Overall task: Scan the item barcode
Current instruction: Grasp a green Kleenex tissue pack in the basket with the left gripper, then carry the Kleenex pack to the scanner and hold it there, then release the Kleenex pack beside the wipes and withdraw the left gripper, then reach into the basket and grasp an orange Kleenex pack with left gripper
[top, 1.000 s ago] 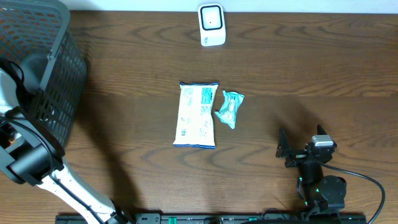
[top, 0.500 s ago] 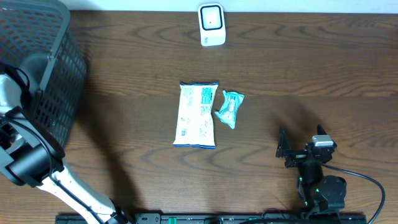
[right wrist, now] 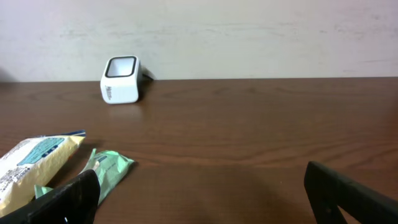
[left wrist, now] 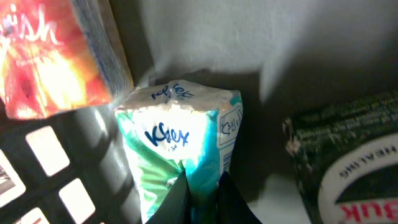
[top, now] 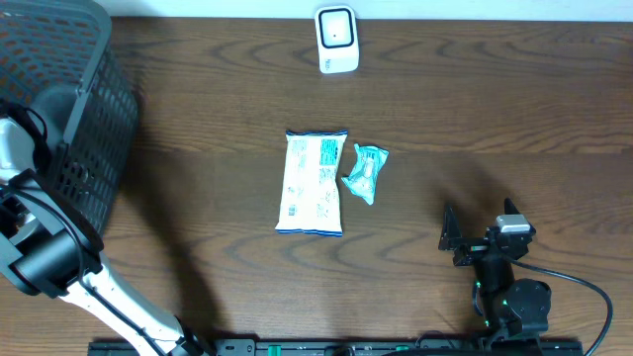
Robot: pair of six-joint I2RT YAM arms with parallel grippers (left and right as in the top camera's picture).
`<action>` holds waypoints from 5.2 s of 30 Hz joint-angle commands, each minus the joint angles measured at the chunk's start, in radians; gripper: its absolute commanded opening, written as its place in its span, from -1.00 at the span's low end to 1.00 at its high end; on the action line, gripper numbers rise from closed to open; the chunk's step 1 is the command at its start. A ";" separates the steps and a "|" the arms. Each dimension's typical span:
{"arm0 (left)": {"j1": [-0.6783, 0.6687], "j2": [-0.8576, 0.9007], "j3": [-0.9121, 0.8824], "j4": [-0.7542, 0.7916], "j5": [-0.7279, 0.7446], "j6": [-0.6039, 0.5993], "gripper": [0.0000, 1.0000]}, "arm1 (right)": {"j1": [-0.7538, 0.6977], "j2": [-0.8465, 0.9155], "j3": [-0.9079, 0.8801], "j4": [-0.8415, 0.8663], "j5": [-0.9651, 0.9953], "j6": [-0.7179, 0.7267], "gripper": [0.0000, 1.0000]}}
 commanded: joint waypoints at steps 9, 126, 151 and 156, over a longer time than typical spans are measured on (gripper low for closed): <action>0.002 -0.256 0.203 -0.092 0.158 -0.005 -0.85 | 0.008 -0.006 -0.004 -0.002 -0.002 -0.008 0.99; -0.818 -0.521 0.167 0.187 -0.210 0.378 0.73 | 0.008 -0.006 -0.004 -0.002 -0.002 -0.008 0.98; -0.451 -0.549 0.166 0.082 -0.219 0.208 0.75 | 0.008 -0.006 -0.004 -0.002 -0.002 -0.008 0.98; -0.340 -0.549 0.165 0.051 -0.204 0.148 0.77 | 0.008 -0.006 -0.004 -0.002 -0.002 -0.008 0.98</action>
